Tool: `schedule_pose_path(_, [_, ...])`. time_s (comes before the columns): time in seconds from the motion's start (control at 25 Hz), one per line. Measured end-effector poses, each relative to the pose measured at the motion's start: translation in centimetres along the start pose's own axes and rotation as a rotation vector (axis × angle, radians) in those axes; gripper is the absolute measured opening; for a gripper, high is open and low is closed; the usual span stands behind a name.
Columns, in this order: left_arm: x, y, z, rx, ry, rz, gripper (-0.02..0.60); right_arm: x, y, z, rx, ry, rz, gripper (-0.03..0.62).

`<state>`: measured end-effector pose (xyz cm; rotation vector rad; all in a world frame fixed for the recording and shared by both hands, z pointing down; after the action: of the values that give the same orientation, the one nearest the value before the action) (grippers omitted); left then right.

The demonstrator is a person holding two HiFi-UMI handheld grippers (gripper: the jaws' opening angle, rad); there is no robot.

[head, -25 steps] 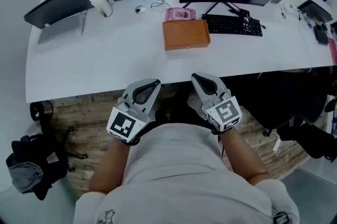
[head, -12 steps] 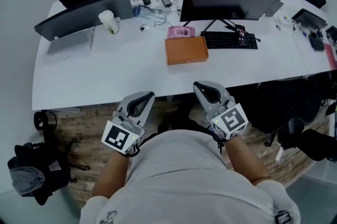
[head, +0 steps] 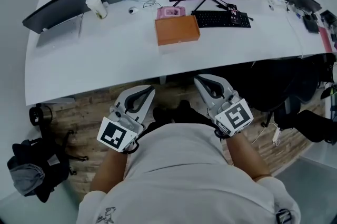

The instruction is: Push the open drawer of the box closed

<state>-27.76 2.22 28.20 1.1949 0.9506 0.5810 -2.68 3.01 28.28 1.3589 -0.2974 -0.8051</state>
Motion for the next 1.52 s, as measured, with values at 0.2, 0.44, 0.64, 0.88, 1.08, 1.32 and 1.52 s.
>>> schedule_pose_path(0.2, [2.2, -0.4, 0.0, 0.021, -0.024, 0.023, -0.002, 0.5, -0.3, -2.1, 0.021, -0.013, -0.031, 0.003])
schedule_pose_path(0.44, [6.8, 1.1, 2.1, 0.054, -0.049, 0.021, -0.002, 1.2, 1.7, -6.8, 0.035, -0.046, -0.024, 0.003])
schedule_pose_path(0.64, [11.0, 2.4, 4.6, 0.046, -0.063, 0.019, -0.002, 1.9, 3.3, -11.4, 0.04, -0.076, -0.027, 0.003])
schedule_pose_path(0.88, [16.4, 4.3, 7.4, 0.04, -0.079, 0.013, -0.002, 3.0, 4.7, -17.4, 0.052, -0.097, 0.018, 0.003])
schedule_pose_path(1.08, [21.3, 6.2, 8.9, 0.035, -0.09, 0.019, -0.002, 3.3, 6.6, -22.1, 0.077, -0.113, 0.002, 0.003])
schedule_pose_path(1.32, [26.1, 7.5, 9.5, 0.001, -0.117, 0.042, -0.002, 3.2, 7.8, -26.5, 0.093, -0.143, 0.015, 0.003])
schedule_pose_path(1.52, [28.9, 7.4, 8.5, -0.02, -0.151, 0.047, -0.002, 2.3, 7.6, -28.3, 0.095, -0.179, 0.038, 0.003])
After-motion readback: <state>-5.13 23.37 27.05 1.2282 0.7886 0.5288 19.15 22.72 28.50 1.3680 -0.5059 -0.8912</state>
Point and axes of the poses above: the fingertips, and each gripper's own axes: z forward along the fingers, x to its right, y out of its underside, the point moved 9 cm from there along -z, backward along the fingers, and after that the axes turned 13 degrees about -z, right-handed, at the moved point
